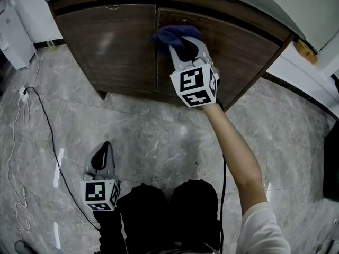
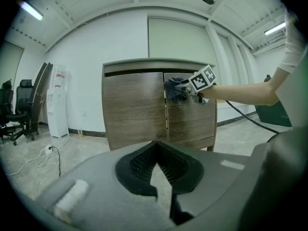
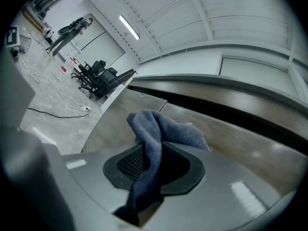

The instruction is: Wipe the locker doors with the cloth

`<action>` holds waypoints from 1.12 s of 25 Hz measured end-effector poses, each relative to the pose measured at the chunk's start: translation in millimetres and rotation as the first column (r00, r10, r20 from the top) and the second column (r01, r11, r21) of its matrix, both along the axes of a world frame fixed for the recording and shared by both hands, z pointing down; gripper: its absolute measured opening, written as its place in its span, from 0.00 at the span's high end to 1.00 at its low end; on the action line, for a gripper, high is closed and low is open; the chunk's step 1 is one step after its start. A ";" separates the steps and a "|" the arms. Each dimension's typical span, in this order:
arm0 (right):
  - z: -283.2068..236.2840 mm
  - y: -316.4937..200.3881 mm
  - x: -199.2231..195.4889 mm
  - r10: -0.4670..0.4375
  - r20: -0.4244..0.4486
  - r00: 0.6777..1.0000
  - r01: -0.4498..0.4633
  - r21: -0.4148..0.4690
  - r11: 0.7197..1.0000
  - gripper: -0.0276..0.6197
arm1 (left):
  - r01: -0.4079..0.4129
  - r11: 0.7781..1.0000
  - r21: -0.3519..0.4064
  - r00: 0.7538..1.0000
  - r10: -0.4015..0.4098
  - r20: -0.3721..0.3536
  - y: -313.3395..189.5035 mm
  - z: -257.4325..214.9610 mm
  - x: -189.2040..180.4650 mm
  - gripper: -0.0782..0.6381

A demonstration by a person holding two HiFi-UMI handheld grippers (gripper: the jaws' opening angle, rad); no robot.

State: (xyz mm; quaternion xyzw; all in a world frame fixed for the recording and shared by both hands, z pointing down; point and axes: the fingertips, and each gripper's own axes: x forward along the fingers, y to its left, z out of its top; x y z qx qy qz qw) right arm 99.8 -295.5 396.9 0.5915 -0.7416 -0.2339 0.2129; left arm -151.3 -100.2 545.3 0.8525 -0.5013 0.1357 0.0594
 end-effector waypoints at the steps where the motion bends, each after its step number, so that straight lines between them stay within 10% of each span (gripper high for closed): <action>1: 8.9 -0.5 -1.5 -0.002 -0.001 1.000 0.002 -0.011 1.000 0.81 | 0.003 1.000 -0.001 1.000 -0.003 0.001 -0.4 0.4 -1.4 0.89; 28: 237.9 -6.9 -24.8 -0.026 0.039 0.999 0.038 -0.341 0.939 0.82 | 0.051 0.998 -0.024 0.998 -0.049 0.046 -7.5 11.8 -30.9 0.89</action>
